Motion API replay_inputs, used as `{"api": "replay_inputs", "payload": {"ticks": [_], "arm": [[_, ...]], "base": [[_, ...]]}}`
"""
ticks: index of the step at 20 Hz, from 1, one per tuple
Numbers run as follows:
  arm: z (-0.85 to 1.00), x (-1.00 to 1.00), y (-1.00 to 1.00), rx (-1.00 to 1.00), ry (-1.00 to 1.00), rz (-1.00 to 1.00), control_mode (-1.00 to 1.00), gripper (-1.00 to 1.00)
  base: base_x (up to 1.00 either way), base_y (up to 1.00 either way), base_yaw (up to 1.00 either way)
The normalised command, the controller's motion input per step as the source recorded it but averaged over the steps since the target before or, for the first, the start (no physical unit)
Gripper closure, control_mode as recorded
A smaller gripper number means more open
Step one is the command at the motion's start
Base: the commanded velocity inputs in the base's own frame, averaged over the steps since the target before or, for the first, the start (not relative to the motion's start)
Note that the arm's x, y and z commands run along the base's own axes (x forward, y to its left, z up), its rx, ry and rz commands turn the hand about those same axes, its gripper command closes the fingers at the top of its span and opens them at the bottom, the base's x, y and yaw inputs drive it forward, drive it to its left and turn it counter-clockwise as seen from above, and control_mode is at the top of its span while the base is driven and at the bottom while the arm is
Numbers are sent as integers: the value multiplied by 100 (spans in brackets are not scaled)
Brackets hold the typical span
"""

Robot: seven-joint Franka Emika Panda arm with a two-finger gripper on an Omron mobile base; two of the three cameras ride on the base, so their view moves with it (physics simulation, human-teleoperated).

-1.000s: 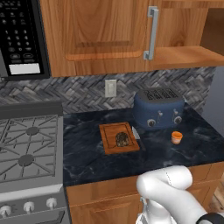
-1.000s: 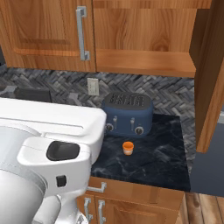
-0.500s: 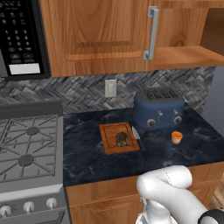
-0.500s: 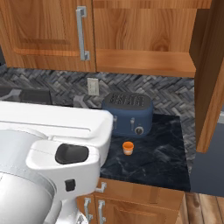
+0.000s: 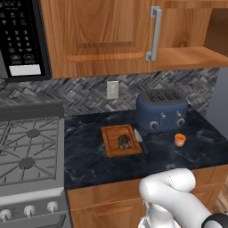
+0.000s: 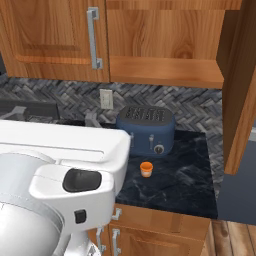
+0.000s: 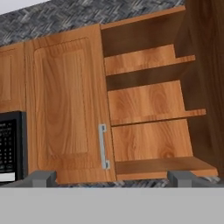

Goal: Pick the bread, place it on the cutting board, pick the jam, place it on the counter, and close the cabinet.

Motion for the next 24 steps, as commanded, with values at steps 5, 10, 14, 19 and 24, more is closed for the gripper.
{"api": "replay_inputs", "payload": {"ticks": [5, 10, 14, 19, 24], "arm": [[-1, 0, -4, 0, 0, -6, -100, -100], [0, 0, -17, 0, 0, -7, -100, -100], [-3, 0, -26, -1, 0, -4, -100, -100], [-8, 0, -30, -1, 0, -1, -100, -100], [-5, -1, -22, -1, 0, -1, -100, -100]], "base": [[0, 0, 0], [0, 0, 0], [0, 0, 0], [0, 0, 0], [0, 0, 0]]}}
